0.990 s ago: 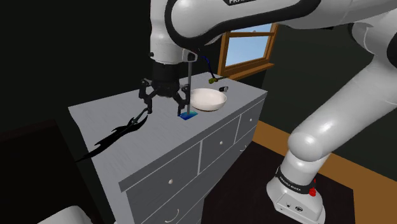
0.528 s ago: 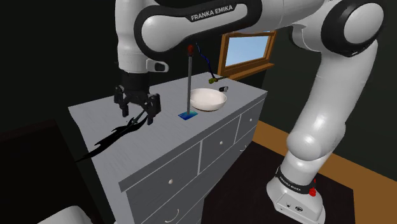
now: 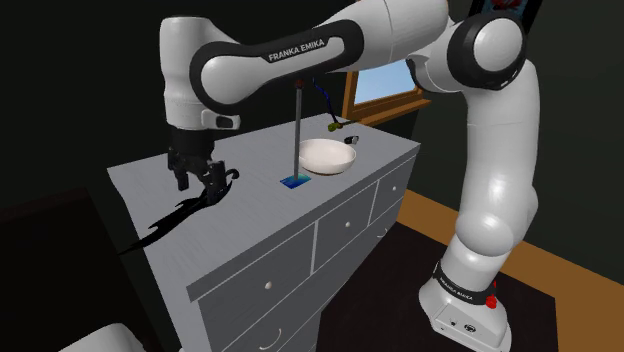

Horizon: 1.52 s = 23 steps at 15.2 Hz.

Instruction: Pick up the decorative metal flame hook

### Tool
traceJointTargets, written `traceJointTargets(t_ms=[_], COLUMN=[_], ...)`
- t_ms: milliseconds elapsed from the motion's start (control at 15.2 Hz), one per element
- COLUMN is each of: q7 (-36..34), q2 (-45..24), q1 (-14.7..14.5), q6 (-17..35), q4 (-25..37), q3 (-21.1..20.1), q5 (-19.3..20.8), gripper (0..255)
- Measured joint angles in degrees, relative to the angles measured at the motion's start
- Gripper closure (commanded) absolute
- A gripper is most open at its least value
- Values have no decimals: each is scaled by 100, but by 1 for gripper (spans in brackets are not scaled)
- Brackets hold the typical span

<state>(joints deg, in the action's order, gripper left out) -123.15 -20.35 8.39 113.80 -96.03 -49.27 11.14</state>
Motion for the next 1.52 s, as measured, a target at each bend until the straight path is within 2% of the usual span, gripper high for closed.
traceJointTargets(t_ms=[264, 330, 990, 1518], q7=[-52, -57, -62, -12], q2=[-101, -116, -124, -3], q1=[-30, -35, -37, -31], q6=[241, 272, 299, -190], q4=[-170, -189, -209, 200], q3=[51, 59, 63, -5], q5=[88, 101, 109, -7], gripper=[0, 255, 255, 255])
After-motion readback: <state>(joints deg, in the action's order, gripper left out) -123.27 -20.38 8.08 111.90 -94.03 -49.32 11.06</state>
